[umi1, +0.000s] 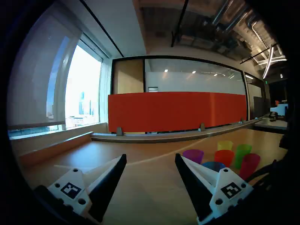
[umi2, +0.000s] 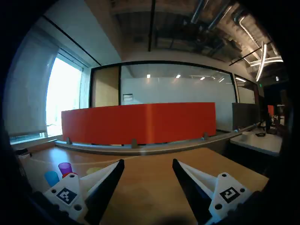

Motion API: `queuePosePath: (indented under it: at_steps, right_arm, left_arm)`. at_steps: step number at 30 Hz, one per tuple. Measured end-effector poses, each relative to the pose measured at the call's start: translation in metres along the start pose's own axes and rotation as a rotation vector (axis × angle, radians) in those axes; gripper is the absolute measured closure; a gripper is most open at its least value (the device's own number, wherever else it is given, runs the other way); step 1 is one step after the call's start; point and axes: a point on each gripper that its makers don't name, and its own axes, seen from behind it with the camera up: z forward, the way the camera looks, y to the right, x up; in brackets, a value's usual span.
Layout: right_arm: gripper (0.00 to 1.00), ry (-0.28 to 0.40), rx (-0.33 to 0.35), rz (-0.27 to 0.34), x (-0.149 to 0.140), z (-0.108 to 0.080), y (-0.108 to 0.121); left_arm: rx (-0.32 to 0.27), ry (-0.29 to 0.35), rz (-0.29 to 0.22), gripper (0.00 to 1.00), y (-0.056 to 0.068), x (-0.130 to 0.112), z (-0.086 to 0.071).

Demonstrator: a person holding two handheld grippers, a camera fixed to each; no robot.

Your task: Pour water

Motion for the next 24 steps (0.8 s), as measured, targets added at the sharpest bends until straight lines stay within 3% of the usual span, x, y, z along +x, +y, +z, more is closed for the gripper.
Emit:
queuePosePath:
  at_steps: [24]
  right_arm:
    - [0.01,-0.006,-0.001,-0.002,-0.001,0.006,0.000]
  left_arm:
    - [-0.001,-0.028,-0.025,0.04,-0.011,-0.017,0.004]
